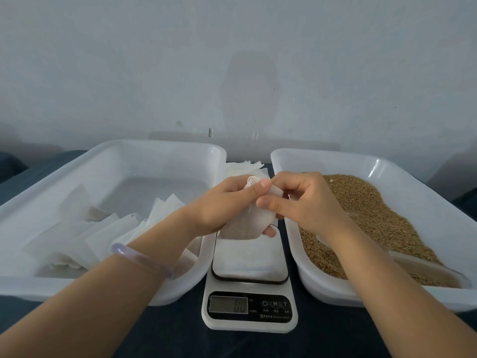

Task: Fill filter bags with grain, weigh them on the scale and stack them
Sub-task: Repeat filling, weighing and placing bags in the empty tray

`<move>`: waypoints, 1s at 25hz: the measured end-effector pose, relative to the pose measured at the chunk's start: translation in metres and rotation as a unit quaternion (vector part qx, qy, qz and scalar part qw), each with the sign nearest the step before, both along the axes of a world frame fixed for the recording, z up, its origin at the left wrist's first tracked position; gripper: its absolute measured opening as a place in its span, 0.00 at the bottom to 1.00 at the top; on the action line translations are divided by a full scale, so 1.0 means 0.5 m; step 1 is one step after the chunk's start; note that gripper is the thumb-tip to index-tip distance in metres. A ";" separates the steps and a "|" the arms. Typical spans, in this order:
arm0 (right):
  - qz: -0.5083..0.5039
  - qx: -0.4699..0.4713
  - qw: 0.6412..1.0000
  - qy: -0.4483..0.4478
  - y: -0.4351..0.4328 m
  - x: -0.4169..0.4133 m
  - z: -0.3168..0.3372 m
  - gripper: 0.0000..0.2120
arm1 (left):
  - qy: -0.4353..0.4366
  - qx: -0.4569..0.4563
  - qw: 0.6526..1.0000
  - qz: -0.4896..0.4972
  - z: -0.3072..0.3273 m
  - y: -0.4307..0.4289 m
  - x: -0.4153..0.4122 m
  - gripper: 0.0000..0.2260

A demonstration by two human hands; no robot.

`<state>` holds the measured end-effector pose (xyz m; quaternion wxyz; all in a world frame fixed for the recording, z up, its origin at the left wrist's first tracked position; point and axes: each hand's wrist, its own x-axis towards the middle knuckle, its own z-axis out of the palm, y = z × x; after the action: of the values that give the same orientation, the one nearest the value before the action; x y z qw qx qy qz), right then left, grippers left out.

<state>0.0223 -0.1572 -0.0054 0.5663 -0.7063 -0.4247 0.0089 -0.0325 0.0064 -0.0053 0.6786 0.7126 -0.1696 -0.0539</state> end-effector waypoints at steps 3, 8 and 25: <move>0.053 0.063 0.996 0.022 -0.002 0.000 0.008 0.12 | 0.017 0.022 0.999 -0.016 0.006 0.000 -0.001 0.29; -0.007 0.106 0.993 0.043 -0.005 0.003 0.007 0.14 | 0.057 0.075 0.993 -0.068 0.006 0.007 -0.002 0.15; -0.212 -0.580 0.776 0.127 -0.412 0.098 -0.024 0.23 | 0.042 0.101 0.994 -0.001 -0.004 -0.001 0.003 0.08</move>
<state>0.0710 -0.3631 -0.0174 0.0858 -0.9655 -0.1033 0.2231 -0.0308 0.0060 -0.0073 0.6095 0.7746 -0.1356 -0.1012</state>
